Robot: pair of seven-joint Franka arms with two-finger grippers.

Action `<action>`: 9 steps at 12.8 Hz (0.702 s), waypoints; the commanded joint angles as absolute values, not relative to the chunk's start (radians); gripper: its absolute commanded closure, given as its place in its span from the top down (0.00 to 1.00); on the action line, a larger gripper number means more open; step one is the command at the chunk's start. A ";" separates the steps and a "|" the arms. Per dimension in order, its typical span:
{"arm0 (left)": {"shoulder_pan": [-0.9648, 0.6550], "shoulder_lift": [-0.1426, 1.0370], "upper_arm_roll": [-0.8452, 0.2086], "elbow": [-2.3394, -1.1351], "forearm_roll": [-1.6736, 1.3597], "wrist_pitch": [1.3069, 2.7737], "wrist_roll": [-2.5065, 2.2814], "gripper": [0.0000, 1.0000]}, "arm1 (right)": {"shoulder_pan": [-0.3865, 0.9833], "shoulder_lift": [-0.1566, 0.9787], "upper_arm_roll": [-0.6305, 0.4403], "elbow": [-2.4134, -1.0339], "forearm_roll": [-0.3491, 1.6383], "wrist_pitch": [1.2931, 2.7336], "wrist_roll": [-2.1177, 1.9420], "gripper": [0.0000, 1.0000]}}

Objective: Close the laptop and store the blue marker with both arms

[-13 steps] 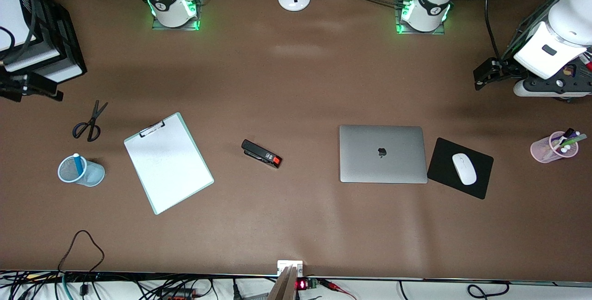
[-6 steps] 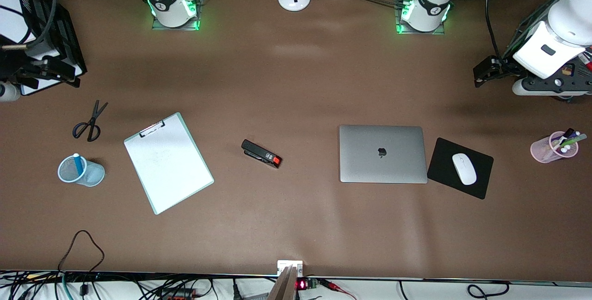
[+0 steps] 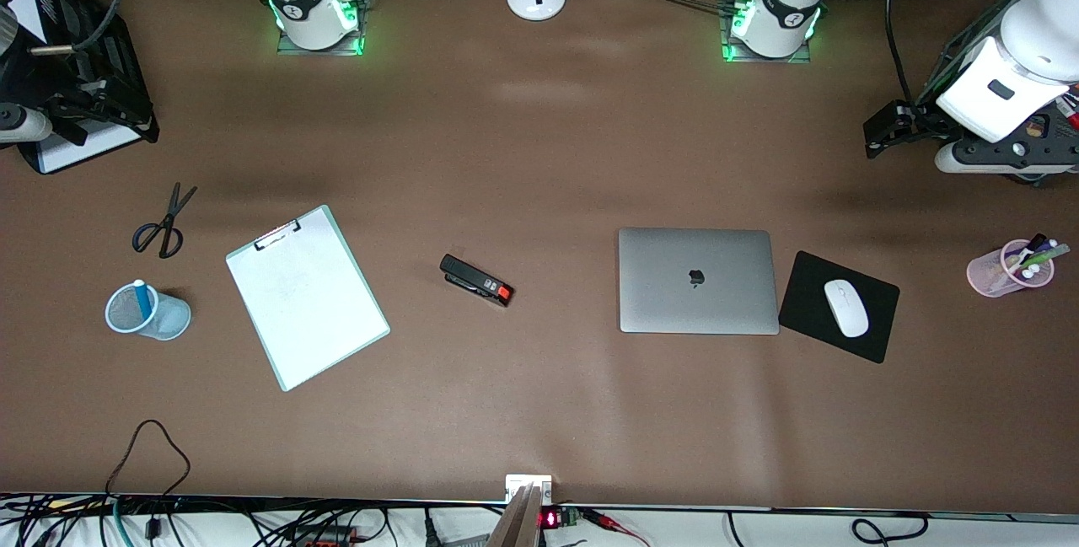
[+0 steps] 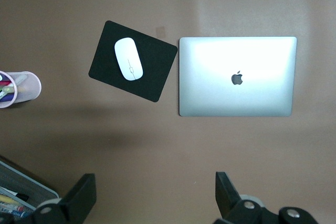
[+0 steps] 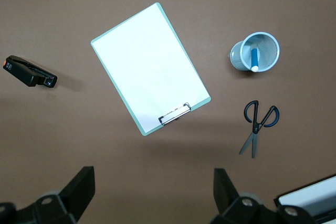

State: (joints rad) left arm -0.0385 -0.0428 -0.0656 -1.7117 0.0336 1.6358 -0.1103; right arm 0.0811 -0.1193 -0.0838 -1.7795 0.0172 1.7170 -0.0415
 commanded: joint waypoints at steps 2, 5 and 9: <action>-0.041 -0.037 -0.063 -1.681 0.051 1.609 -0.092 1.00 | 0.078 -0.135 -0.084 -1.802 0.003 1.736 -0.041 1.00; -0.043 -0.037 -0.063 -1.681 0.051 1.609 -0.092 1.00 | 0.083 -0.126 -0.083 -1.778 0.002 1.733 -0.041 1.00; -0.043 -0.037 -0.063 -1.680 0.051 1.609 -0.092 1.00 | 0.078 -0.121 -0.084 -1.776 0.003 1.729 -0.043 1.00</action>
